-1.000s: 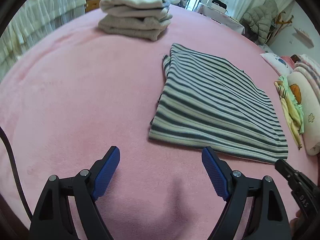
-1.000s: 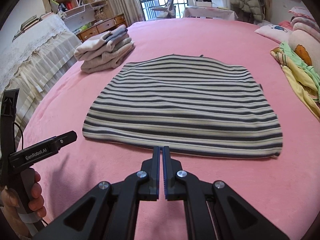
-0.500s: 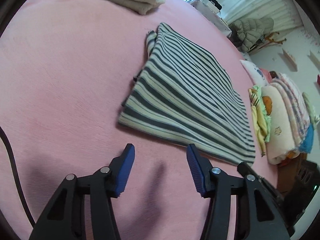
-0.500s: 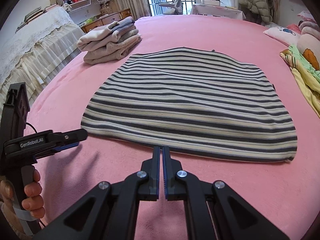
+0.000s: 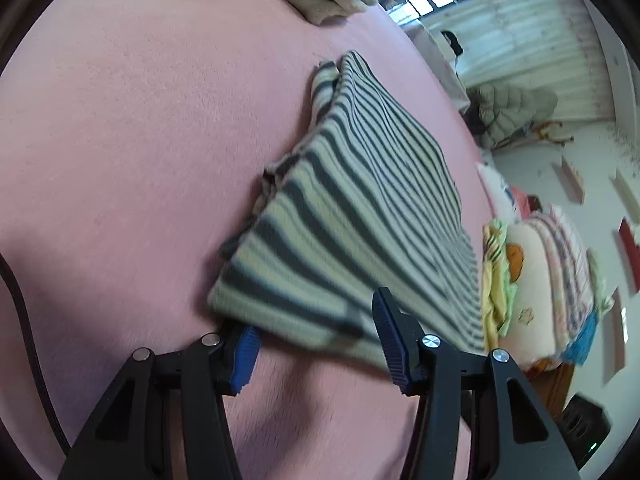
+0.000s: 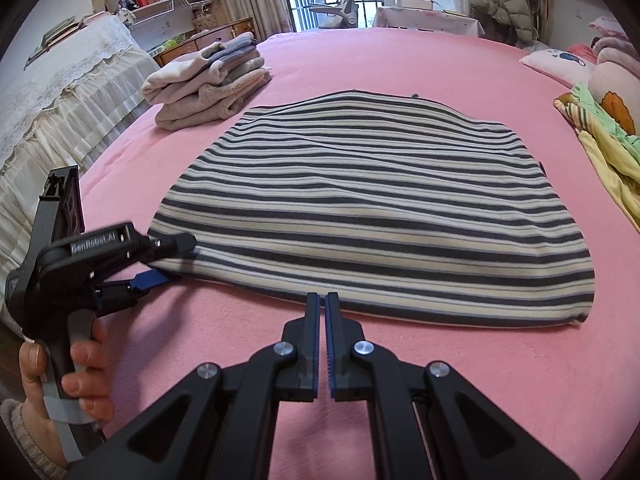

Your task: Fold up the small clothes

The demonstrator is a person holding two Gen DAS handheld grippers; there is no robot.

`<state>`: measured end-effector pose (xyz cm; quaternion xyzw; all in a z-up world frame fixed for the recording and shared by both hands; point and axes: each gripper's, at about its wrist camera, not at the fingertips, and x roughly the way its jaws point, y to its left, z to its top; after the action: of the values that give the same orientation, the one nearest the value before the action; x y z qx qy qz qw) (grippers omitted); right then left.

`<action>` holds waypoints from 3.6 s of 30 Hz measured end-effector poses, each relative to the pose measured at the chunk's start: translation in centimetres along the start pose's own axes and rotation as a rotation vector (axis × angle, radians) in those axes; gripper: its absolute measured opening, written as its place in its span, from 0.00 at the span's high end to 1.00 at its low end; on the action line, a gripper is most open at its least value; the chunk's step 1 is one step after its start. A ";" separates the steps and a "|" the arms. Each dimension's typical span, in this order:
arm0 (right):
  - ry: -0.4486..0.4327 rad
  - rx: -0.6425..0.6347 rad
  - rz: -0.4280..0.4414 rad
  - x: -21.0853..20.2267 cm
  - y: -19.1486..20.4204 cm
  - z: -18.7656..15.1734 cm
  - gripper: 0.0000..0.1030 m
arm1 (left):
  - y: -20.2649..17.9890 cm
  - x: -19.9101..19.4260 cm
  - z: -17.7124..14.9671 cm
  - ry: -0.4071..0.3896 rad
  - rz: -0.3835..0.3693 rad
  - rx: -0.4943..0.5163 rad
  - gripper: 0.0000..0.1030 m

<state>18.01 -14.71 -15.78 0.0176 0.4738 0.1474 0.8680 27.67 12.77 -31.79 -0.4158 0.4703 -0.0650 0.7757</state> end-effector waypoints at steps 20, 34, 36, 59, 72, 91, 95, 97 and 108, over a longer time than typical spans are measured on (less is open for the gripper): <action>0.010 0.014 0.069 0.8 -1.1 4.9 0.98 | -7.0 -1.0 0.5 -0.224 0.168 0.203 0.92; 0.062 0.026 0.112 3.9 -4.9 15.5 0.55 | -16.7 0.0 -2.6 -0.290 0.178 0.487 0.92; 0.071 0.043 0.125 4.3 -5.9 16.4 0.55 | -18.1 0.8 -3.0 -0.281 0.172 0.511 0.92; 0.211 -0.066 0.323 8.9 -11.9 20.9 0.44 | -23.0 9.7 -5.7 -0.168 0.205 0.567 0.91; 0.221 -0.088 0.347 8.3 -11.9 19.6 0.44 | -23.4 9.8 -5.1 -0.134 0.208 0.512 0.91; 0.269 -0.243 0.343 10.4 -6.4 21.3 0.44 | -22.5 9.6 -3.9 -0.112 0.118 0.433 0.91; 0.289 -0.321 0.328 11.7 -3.6 21.8 0.44 | -22.1 9.4 -4.0 -0.113 0.104 0.435 0.91; 0.306 -0.364 0.294 12.6 -2.5 21.9 0.44 | -22.0 9.3 -3.9 -0.114 0.095 0.433 0.91; 0.348 -0.409 0.241 13.2 -2.2 20.5 0.89 | -21.7 8.3 -3.6 -0.110 0.092 0.431 0.91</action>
<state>42.27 -10.96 -15.68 -0.1269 0.5705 0.3427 0.7355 35.72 -7.43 -22.85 -0.2216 0.4209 -0.1058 0.8732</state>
